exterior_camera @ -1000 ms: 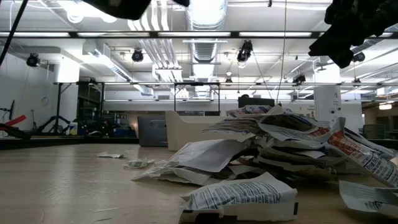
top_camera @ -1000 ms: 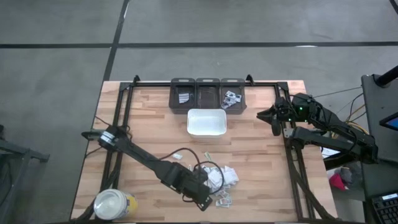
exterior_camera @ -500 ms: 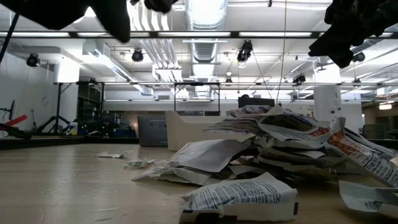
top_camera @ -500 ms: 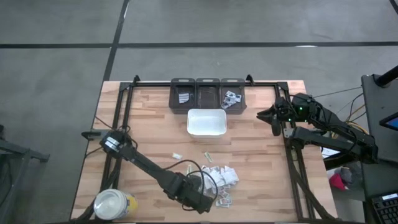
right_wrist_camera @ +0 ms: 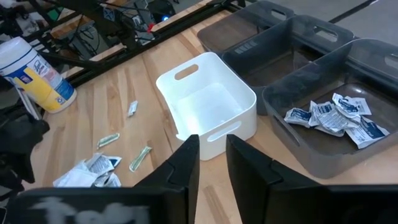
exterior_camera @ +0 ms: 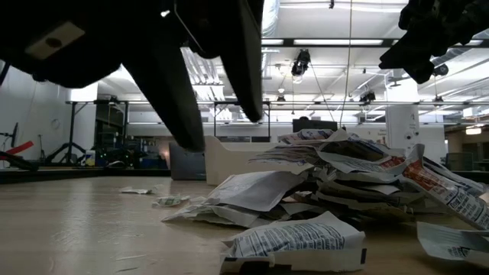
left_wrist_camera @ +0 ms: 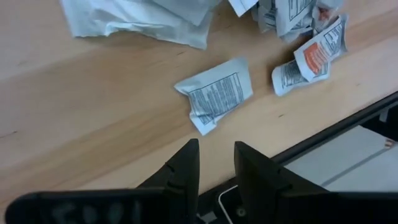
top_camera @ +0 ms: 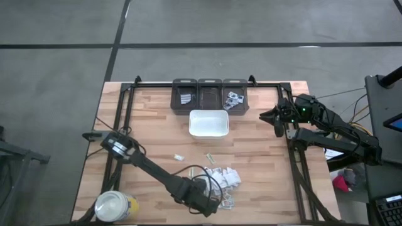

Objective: Pick & Place First Aid Supplies
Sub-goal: Put the white alcohol pad into the right black bin

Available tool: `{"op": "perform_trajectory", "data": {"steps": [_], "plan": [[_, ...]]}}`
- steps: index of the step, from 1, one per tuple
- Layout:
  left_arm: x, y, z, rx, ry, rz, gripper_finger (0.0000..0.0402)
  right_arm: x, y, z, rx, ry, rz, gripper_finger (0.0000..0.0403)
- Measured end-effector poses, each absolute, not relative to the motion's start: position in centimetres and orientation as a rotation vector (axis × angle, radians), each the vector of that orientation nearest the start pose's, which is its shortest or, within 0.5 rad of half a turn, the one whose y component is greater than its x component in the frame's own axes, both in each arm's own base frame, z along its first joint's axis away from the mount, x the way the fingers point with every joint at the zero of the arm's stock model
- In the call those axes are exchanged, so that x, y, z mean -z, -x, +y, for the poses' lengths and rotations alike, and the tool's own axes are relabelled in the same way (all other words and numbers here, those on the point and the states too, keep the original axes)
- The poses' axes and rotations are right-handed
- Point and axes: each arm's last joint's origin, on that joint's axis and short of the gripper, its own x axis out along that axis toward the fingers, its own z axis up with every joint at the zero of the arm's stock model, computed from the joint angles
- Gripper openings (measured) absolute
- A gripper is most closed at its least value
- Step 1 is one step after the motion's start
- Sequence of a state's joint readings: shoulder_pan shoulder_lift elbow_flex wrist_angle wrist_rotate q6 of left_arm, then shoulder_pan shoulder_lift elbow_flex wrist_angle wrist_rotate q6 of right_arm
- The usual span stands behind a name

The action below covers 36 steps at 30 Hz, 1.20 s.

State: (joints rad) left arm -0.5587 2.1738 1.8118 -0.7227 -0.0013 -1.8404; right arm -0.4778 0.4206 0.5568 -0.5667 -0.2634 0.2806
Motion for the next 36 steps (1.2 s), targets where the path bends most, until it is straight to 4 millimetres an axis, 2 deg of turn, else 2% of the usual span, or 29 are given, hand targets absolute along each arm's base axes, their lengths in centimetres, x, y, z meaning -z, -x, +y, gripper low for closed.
{"op": "perform_trajectory", "data": {"steps": [10, 19, 23, 36], "plan": [[-19.3, -39.9, -24.6, -0.614, 1.330, 1.123, 0.0094, -26.4, -9.3, -4.0, 0.266, -0.429, 0.372, 0.0078], [-16.7, -40.7, -24.1, -0.710, 1.356, 1.145, 0.0094, -26.4, -9.3, -4.0, 0.266, -0.429, 0.372, 0.0091], [-16.2, -40.8, -23.9, -0.753, 1.383, 1.174, 0.0094, -26.4, -9.3, -4.0, 0.266, -0.429, 0.372, 0.0089], [-15.8, -39.8, -23.4, -0.864, 1.325, 1.271, 0.0094, -26.4, -9.3, -4.0, 0.266, -0.429, 0.371, 0.0068]]}}
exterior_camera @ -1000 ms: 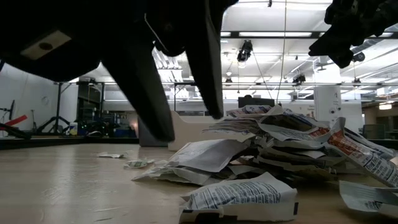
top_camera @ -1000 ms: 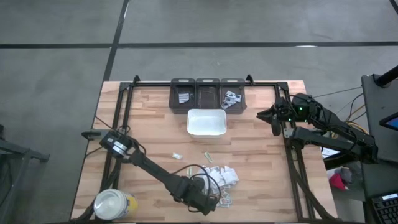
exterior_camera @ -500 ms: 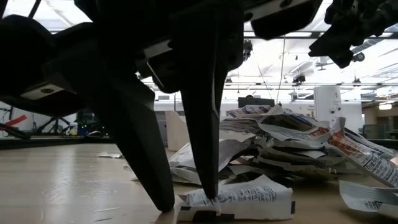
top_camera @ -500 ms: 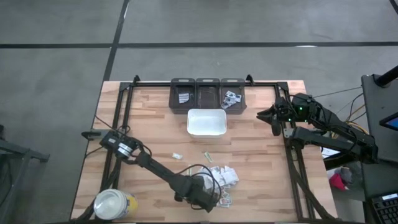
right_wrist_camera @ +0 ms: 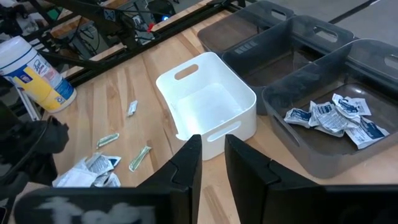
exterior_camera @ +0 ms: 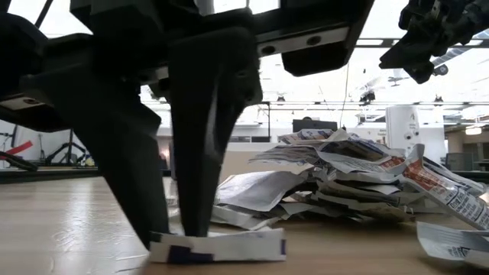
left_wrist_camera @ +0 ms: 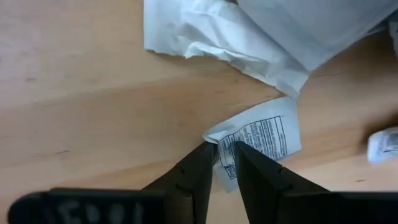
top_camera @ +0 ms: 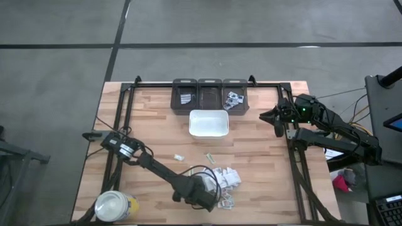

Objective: Pick & Place First Aid Supplies
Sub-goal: Put the white alcohol pad into the right black bin

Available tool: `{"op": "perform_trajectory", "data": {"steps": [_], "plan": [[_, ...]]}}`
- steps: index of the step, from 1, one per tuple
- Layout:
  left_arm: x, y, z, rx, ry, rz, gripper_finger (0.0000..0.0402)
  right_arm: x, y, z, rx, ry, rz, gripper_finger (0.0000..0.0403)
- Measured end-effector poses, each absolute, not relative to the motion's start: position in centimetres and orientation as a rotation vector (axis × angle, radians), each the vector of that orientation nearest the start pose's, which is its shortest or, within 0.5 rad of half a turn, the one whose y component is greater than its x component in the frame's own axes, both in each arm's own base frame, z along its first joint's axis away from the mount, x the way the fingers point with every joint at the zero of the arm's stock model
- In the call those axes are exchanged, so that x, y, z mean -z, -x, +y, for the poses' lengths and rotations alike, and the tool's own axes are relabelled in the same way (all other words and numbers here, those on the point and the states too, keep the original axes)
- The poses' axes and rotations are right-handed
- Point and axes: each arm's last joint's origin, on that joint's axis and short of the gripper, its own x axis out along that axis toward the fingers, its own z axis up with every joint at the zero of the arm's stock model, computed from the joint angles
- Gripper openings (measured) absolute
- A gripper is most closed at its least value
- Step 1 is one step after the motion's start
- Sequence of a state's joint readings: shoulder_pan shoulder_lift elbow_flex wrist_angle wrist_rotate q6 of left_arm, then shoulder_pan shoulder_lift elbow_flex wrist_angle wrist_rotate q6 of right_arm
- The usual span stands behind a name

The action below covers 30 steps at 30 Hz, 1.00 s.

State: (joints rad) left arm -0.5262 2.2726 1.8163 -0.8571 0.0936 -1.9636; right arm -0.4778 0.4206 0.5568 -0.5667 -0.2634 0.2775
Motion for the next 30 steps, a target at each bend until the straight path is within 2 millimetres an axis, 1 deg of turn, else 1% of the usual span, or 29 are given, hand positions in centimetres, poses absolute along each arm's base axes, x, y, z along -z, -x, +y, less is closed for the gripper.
{"op": "perform_trajectory", "data": {"steps": [6, 11, 17, 24, 30], "plan": [[-15.69, -39.58, -23.34, -0.825, 1.264, 1.315, 0.0094, -26.41, -9.28, -3.95, 0.266, -0.429, 0.371, 0.0076], [-15.56, -38.96, -23.10, -0.886, 1.225, 1.352, 0.0090, -26.41, -9.28, -3.95, 0.266, -0.429, 0.371, 0.0084], [-15.51, -38.75, -23.00, -0.888, 1.192, 1.371, 0.0057, -26.41, -9.28, -3.96, 0.267, -0.429, 0.372, 0.0086], [-15.51, -38.73, -22.98, -0.846, 1.148, 1.387, 0.0006, -26.41, -9.28, -3.96, 0.267, -0.429, 0.371, 0.0071], [-15.58, -38.78, -23.06, -0.785, 1.112, 1.417, 0.0001, -26.41, -9.28, -3.95, 0.266, -0.429, 0.372, 0.0064]]}}
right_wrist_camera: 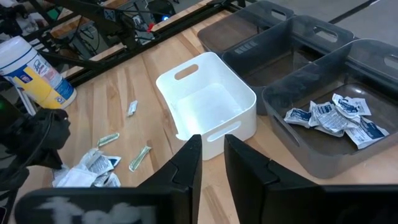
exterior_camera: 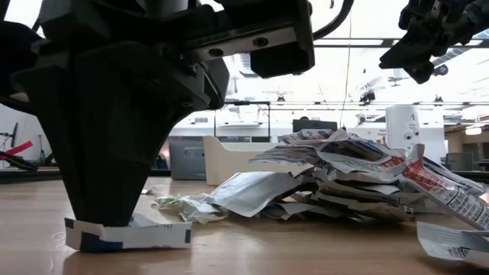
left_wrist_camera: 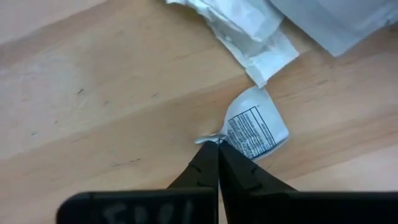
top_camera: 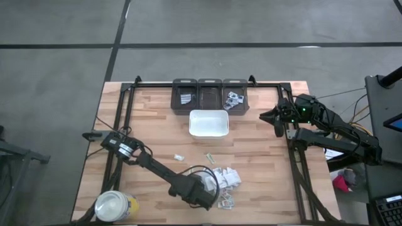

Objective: Pick & Place First Aid Supplies
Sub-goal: Put the white alcohol pad into the right black bin

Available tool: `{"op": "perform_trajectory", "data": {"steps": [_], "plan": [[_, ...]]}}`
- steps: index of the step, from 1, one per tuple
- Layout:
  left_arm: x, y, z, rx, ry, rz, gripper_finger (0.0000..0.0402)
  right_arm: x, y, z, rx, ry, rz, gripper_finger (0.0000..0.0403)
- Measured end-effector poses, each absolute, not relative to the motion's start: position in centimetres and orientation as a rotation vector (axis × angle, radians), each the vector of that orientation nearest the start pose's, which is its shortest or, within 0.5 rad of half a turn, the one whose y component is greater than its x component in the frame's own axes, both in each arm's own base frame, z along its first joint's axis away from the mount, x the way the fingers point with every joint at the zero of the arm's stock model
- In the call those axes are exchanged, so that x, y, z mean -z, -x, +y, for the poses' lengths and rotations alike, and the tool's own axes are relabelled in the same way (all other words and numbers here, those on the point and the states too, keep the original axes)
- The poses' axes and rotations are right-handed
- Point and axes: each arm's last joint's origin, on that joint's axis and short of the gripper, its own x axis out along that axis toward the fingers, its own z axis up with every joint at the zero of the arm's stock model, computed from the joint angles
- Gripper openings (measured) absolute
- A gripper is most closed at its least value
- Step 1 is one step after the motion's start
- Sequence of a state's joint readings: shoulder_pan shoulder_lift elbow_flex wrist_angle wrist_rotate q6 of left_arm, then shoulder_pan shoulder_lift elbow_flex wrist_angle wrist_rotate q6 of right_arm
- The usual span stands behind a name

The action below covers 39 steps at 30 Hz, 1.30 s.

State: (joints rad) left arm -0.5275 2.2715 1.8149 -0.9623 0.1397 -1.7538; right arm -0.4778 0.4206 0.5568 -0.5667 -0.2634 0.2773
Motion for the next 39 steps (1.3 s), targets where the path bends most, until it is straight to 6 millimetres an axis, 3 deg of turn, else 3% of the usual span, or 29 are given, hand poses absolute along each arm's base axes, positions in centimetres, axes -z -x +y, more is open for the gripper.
{"op": "perform_trajectory", "data": {"steps": [18, 27, 33, 39], "plan": [[-19.7, -39.7, -24.7, -0.458, 0.927, 1.449, 0.0000, -26.4, -9.3, -4.0, 0.267, -0.432, 0.371, 0.0084], [-23.7, -40.7, -25.2, -0.332, 0.821, 1.255, 0.0000, -26.4, -9.3, -4.0, 0.267, -0.432, 0.371, 0.0082], [-27.4, -42.1, -23.8, -0.277, 0.662, 1.036, 0.0000, -26.4, -9.3, -4.0, 0.267, -0.430, 0.373, 0.0068], [-30.0, -43.6, -21.2, -0.260, 0.497, 0.898, 0.0000, -26.4, -9.3, -4.0, 0.267, -0.446, 0.372, 0.0063]]}}
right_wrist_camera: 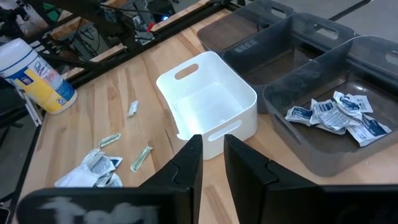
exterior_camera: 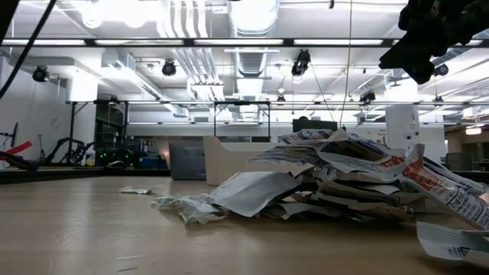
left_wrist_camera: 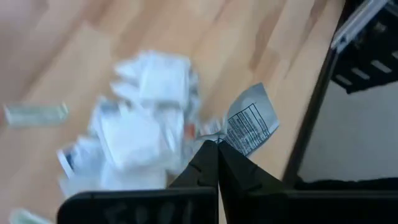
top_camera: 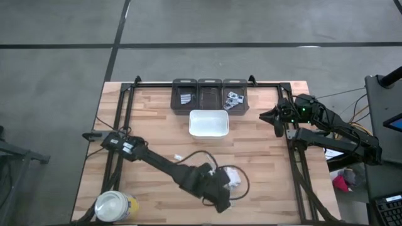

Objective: Pick & Place First Aid Supplies
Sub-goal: Put the white alcohol pad into the right black bin

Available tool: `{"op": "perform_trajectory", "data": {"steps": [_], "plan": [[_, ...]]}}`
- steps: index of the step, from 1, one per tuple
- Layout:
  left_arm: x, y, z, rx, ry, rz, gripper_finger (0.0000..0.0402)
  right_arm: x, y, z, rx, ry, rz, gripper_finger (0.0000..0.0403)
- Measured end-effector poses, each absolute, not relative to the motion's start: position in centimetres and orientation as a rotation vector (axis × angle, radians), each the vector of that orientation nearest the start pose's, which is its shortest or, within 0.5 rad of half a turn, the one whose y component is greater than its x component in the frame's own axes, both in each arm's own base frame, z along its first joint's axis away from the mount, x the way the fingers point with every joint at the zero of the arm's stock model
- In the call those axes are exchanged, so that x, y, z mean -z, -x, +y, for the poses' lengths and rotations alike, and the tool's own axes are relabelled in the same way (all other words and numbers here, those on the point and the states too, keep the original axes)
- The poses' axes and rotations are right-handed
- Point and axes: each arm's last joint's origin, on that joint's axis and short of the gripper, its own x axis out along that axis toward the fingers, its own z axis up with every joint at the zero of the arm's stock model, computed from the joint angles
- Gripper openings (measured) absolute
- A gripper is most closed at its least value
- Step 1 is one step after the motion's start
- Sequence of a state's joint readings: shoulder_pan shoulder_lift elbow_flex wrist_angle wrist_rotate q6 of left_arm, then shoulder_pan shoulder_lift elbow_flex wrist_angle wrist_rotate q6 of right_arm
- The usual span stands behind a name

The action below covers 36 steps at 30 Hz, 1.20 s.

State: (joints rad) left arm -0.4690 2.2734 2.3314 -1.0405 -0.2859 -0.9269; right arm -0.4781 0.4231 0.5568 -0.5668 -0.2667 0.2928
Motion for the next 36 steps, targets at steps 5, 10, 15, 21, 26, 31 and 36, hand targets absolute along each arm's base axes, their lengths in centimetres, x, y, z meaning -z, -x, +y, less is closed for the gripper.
{"op": "perform_trajectory", "data": {"steps": [5, 10, 15, 21, 26, 31, 36], "plan": [[-30.7, -44.8, -18.4, -0.293, 0.408, 0.846, 0.0000, -26.4, -9.6, -3.9, 0.198, -0.466, 0.382, 0.0065], [-30.8, -46.1, -14.9, -0.357, 0.340, 0.825, 0.0000, -26.4, -10.5, -3.9, 0.049, -0.535, 0.397, 0.0062], [-31.1, -47.0, -11.0, -0.463, 0.280, 0.782, 0.0000, -26.0, -11.5, -4.3, 0.017, -0.558, 0.426, 0.0080], [-32.8, -47.4, -6.4, -0.552, 0.233, 0.710, 0.0000, -26.1, -12.9, -5.0, 0.004, -0.503, 0.404, 0.0131], [-34.4, -47.4, -3.3, -0.581, 0.198, 0.650, 0.0000, -26.4, -14.0, -5.7, 0.030, -0.467, 0.386, 0.0175], [-35.1, -47.2, -1.4, -0.599, 0.179, 0.637, 0.0000, -27.0, -14.5, -6.2, 0.104, -0.411, 0.383, 0.0209], [-35.1, -47.2, -0.5, -0.614, 0.184, 0.638, 0.0000, -27.7, -15.0, -6.7, 0.133, -0.399, 0.367, 0.0231]]}}
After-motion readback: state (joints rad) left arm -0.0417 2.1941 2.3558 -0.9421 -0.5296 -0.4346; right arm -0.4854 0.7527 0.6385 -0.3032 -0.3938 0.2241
